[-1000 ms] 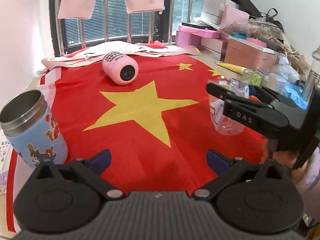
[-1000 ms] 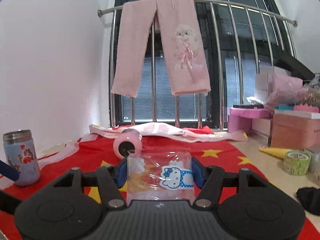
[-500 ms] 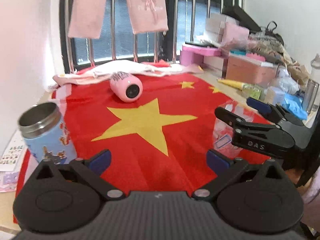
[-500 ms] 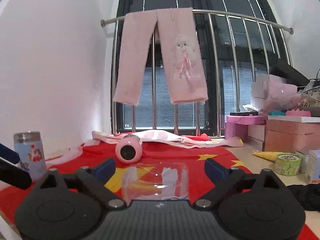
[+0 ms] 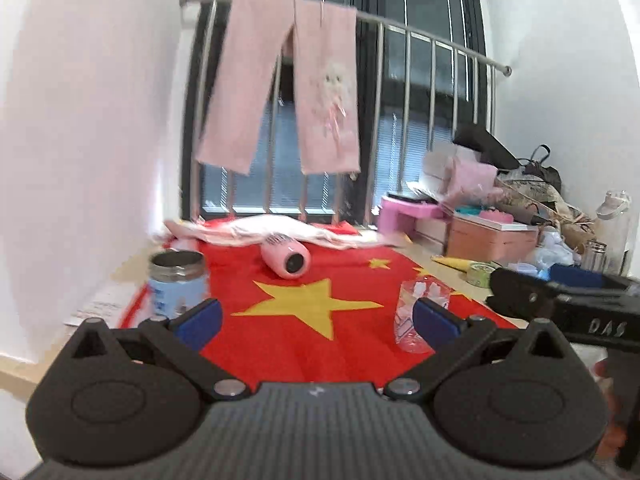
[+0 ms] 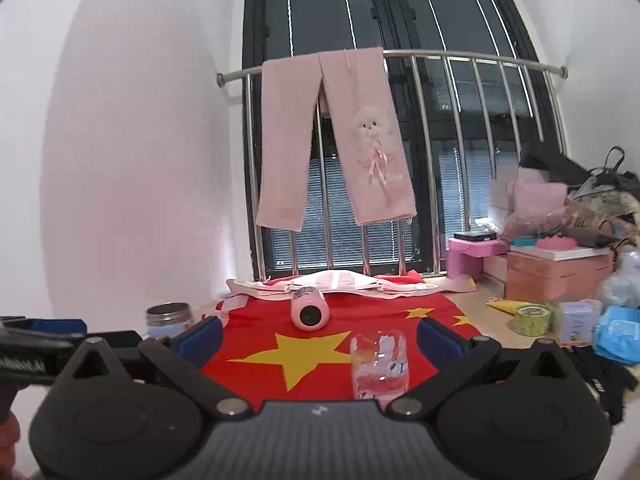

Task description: Flip cup upright

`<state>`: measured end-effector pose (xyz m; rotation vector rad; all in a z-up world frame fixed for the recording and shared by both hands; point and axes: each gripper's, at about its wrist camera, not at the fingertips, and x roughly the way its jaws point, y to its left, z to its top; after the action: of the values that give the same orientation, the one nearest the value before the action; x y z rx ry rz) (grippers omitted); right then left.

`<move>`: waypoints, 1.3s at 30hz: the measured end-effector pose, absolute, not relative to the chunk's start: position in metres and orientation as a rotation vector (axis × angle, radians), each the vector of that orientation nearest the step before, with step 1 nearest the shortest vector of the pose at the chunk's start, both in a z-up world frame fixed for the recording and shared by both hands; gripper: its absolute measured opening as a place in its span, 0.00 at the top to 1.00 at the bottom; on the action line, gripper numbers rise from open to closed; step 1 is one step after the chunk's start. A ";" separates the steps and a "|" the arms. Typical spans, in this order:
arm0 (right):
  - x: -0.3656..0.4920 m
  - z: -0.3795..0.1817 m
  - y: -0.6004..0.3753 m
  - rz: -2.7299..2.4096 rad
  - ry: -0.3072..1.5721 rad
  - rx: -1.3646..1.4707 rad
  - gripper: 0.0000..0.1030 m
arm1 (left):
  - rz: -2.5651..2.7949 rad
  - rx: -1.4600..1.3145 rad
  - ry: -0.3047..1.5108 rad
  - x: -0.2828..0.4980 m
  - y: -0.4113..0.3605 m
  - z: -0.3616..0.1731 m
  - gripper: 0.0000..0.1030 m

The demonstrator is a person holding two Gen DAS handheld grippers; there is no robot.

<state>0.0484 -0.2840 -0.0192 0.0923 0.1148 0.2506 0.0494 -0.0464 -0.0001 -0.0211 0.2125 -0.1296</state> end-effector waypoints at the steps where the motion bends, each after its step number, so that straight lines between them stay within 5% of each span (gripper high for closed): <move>1: 0.038 -0.016 -0.282 0.245 0.109 0.086 0.00 | -0.115 -0.020 0.189 0.037 -0.045 0.001 0.00; 39: 0.009 -0.022 -0.279 0.211 0.146 0.093 0.00 | -0.078 -0.029 0.139 -0.002 -0.040 -0.004 0.00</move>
<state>0.0091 -0.2794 -0.0221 0.0928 0.1460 0.2106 -0.0024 -0.0399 -0.0042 -0.0289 0.1391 -0.0783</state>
